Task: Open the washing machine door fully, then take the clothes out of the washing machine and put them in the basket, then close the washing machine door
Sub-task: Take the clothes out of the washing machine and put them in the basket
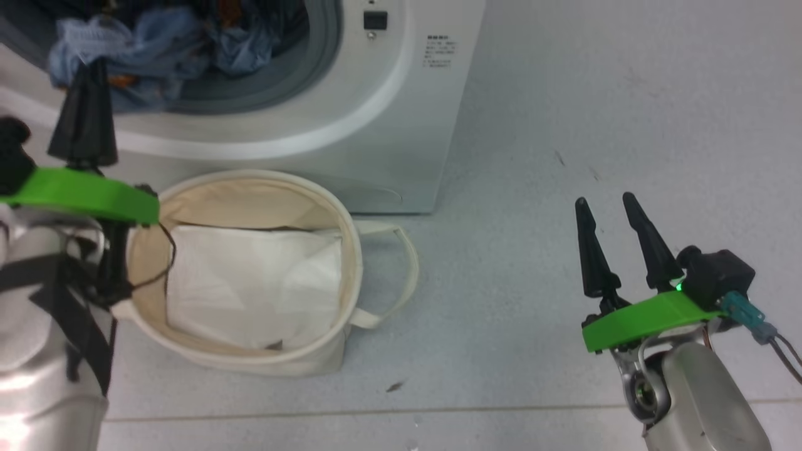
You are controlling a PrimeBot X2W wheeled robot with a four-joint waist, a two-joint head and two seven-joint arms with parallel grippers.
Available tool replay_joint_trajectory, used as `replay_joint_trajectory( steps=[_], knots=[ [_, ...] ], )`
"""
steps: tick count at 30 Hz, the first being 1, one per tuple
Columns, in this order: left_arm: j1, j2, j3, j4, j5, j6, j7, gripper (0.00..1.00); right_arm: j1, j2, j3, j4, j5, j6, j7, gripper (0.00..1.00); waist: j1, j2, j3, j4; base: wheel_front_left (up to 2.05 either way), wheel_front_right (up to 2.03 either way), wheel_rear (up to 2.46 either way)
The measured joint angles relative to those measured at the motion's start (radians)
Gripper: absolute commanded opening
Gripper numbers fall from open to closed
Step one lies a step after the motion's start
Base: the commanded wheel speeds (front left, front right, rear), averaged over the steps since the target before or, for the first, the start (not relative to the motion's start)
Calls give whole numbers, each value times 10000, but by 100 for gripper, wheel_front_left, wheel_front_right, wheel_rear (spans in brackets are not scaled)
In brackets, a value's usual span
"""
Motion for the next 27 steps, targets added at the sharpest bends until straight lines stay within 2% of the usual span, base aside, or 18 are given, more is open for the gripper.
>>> replay_joint_trajectory(
  steps=[12,18,27],
  knots=[
    [2442,-320,38,-2359,-276,-8,-27,0,427,-2,224,268,174,0,0,100,0,0,-1235,314,0,0,0],
    [3047,-414,244,-3513,-272,-8,-27,0,479,-13,276,313,173,0,0,100,0,-1,-1468,302,0,0,0],
    [3520,-529,282,-3570,-303,-8,-29,0,484,-33,305,305,173,0,0,100,0,-1,-1283,206,0,0,0]
  ],
)
